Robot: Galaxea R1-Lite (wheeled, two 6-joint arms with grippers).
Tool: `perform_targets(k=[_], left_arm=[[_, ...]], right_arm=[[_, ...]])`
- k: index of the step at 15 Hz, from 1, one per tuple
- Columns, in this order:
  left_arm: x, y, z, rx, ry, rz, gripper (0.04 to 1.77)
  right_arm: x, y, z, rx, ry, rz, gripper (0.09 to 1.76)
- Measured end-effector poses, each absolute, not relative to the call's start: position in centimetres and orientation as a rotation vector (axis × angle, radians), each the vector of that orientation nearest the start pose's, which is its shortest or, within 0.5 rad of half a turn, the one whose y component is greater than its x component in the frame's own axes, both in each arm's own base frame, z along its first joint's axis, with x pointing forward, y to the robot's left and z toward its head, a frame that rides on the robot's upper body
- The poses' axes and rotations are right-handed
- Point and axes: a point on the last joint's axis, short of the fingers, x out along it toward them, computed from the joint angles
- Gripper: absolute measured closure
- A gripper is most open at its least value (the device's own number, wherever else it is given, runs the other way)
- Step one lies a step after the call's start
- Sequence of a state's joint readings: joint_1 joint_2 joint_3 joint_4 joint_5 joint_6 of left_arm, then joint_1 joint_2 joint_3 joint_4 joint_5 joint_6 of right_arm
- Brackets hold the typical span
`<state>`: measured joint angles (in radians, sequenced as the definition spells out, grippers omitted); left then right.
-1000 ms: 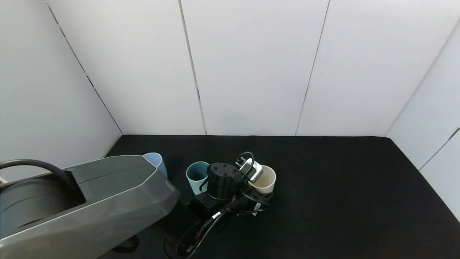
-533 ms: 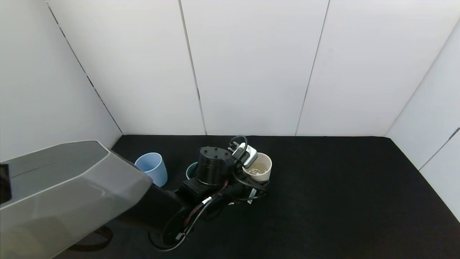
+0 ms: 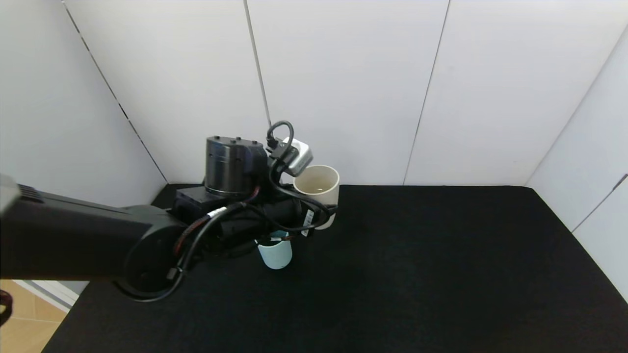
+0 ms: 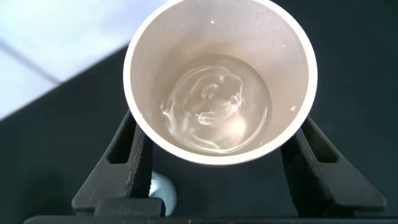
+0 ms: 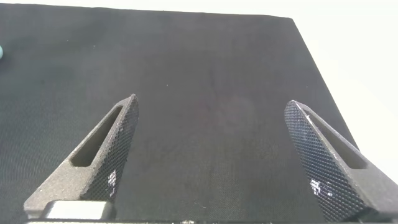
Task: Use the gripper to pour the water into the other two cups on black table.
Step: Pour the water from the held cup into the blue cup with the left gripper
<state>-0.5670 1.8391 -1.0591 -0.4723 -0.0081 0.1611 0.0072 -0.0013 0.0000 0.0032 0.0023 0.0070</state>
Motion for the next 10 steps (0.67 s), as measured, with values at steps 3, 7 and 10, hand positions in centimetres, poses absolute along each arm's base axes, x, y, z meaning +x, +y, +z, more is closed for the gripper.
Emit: perform_targets(k=[3,7,10], left_arm=[[29.3,-15.5,21.7,0.242,0.252,-0.521,0.61],[29.1,-9.8,23.7,0.25,0.257,-0.382,0.61],[28.8,-5.7,24.1,0.266,0.283,-0.297,0.61]], right_arm=[[-2.3,0.0,7.5,0.007,0.002,0.01,0.14],[-2.3,0.0,7.5,0.007,0.002,0.01,0.14],[-2.3,0.0,7.5,0.007,0.002,0.01,0.14]])
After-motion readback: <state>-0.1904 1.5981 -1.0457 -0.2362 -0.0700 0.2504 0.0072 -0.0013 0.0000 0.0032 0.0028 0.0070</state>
